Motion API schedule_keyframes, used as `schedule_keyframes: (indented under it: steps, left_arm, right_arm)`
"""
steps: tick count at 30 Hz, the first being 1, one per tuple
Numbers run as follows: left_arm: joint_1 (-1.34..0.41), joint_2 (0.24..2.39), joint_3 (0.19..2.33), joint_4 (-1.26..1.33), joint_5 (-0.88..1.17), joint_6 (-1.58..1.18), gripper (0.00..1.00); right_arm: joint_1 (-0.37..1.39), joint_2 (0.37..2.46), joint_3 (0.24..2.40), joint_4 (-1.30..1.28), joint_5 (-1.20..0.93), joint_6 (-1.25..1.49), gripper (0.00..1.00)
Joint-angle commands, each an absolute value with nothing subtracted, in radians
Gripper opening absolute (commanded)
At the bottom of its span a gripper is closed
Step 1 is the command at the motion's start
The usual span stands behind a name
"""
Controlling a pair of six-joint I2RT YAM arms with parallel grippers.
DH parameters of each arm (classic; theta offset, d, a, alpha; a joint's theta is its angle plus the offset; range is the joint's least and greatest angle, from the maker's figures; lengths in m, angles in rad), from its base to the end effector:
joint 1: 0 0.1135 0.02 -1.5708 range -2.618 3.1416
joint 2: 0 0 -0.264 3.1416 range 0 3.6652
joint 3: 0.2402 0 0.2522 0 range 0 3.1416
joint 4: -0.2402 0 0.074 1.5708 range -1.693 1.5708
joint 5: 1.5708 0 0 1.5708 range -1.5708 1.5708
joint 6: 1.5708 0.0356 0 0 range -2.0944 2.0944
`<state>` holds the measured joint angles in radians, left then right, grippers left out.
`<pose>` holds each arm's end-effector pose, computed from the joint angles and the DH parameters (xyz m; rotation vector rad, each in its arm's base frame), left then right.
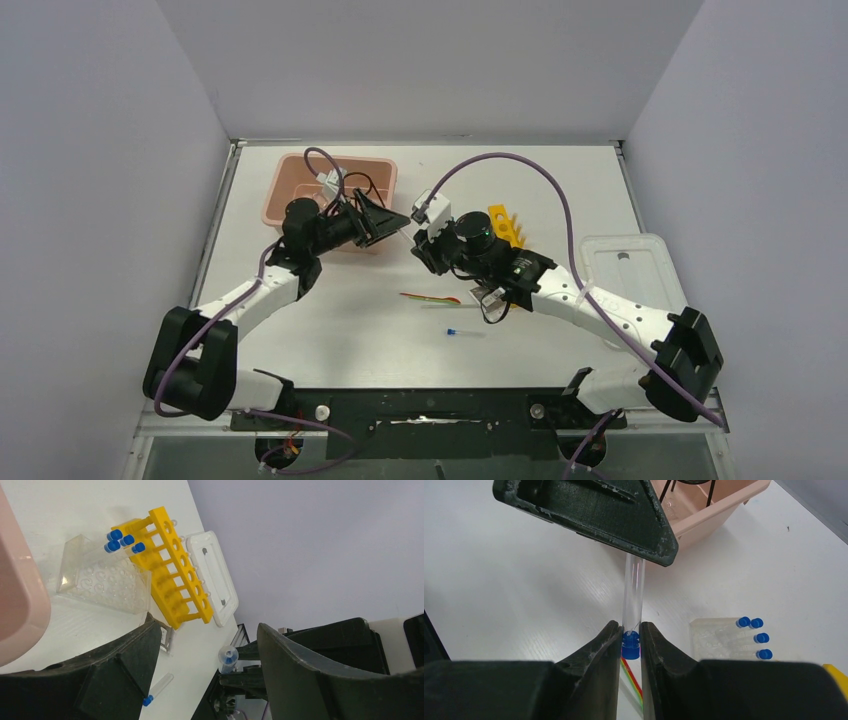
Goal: Organize the chemistry lab equipment
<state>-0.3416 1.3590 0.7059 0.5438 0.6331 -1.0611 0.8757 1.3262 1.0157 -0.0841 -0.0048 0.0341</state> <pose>0.2733 -0.1195 0.2592 -0.1426 1.9191 -1.5299 0.1977 0.2373 0.3098 -0.8258 1.8373 0.5945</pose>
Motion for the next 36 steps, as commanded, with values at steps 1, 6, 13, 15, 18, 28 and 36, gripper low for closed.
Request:
schedule_keyframes:
  steps: [1, 6, 13, 15, 18, 28, 36]
  left_arm:
    - [-0.35, 1.367, 0.763, 0.653, 0.604, -1.057, 0.68]
    - [-0.362, 1.376, 0.773, 0.652, 0.615, -1.064, 0.52]
    - [-0.364, 1.375, 0.751, 0.667, 0.618, -1.083, 0.4]
    - [-0.364, 1.371, 0.745, 0.667, 0.622, -1.081, 0.39]
    - [-0.366, 1.364, 0.732, 0.663, 0.63, -1.071, 0.41]
    - [-0.373, 1.349, 0.739, 0.611, 0.642, -1.011, 0.39]
    - [-0.377, 1.351, 0.73, 0.613, 0.649, -1.01, 0.27]
  right_arm:
    - [0.869, 1.29, 1.053, -0.04, -0.023, 0.047, 0.14]
    - [0.867, 1.285, 1.052, -0.041, -0.014, 0.045, 0.13]
    - [0.866, 1.29, 1.057, -0.043, -0.008, 0.045, 0.13]
    - [0.864, 1.293, 1.058, -0.042, -0.002, 0.045, 0.13]
    - [0.859, 1.299, 1.061, -0.043, 0.0, 0.047, 0.13]
    - [0.857, 1.312, 1.077, -0.048, 0.002, 0.042, 0.13]
    - [0.857, 1.329, 1.081, -0.05, 0.002, 0.041, 0.13]
